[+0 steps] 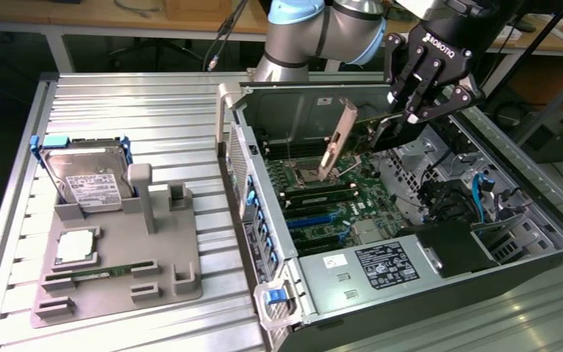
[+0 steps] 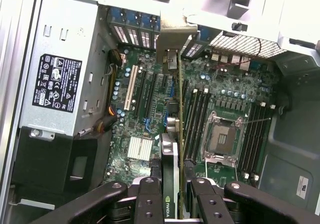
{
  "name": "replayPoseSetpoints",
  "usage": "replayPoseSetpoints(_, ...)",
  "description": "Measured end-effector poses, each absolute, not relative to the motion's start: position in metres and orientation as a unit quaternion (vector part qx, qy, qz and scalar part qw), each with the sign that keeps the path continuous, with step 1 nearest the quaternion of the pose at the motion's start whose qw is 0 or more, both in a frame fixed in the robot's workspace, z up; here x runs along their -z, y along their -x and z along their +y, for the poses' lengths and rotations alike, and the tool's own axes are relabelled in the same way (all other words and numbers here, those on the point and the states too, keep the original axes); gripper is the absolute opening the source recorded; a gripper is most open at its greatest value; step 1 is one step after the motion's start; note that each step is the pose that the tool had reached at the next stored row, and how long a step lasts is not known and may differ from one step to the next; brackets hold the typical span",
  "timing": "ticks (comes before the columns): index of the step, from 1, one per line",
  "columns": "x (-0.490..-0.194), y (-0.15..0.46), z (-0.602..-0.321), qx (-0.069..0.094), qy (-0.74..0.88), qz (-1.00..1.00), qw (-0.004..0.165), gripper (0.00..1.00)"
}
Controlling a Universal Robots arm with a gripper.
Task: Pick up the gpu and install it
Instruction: 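Insert the gpu into the slot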
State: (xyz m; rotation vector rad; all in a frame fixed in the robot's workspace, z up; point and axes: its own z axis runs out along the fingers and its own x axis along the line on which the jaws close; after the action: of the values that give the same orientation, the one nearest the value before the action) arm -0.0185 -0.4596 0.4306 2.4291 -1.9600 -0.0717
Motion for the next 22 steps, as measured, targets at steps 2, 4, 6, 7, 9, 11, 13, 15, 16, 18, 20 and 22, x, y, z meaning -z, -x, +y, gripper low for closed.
replayPoseSetpoints(2, -0.4306, 0.0185, -0.4596, 0.023, -0.779, -0.626, 0.01, 0.27)
replayPoseSetpoints(4, -0.4306, 0.0185, -0.4596, 0.023, -0.78, -0.625, 0.01, 0.27)
replayPoseSetpoints(6, -0.4306, 0.0185, -0.4597, 0.023, -0.781, -0.624, 0.01, 0.27)
replayPoseSetpoints(7, -0.4306, 0.0185, -0.4596, 0.023, -0.782, -0.623, 0.01, 0.27)
replayPoseSetpoints(9, -0.4306, 0.0185, -0.4596, 0.023, -0.783, -0.621, 0.01, 0.27)
replayPoseSetpoints(11, -0.4306, 0.0185, -0.4596, 0.023, -0.785, -0.619, 0.01, 0.27)
replayPoseSetpoints(13, -0.4306, 0.0185, -0.4596, 0.023, -0.789, -0.613, 0.01, 0.27)
replayPoseSetpoints(15, -0.4306, 0.0185, -0.4596, 0.023, -0.79, -0.613, 0.01, 0.27)
replayPoseSetpoints(16, -0.4306, 0.0185, -0.4596, 0.023, -0.789, -0.614, 0.01, 0.27)
replayPoseSetpoints(18, -0.4306, 0.0185, -0.4596, 0.023, -0.786, -0.618, 0.01, 0.27)
replayPoseSetpoints(20, -0.4307, 0.0185, -0.4596, 0.023, -0.782, -0.623, 0.01, 0.27)
replayPoseSetpoints(22, -0.4306, 0.0185, -0.4596, 0.023, -0.777, -0.629, 0.01, 0.27)
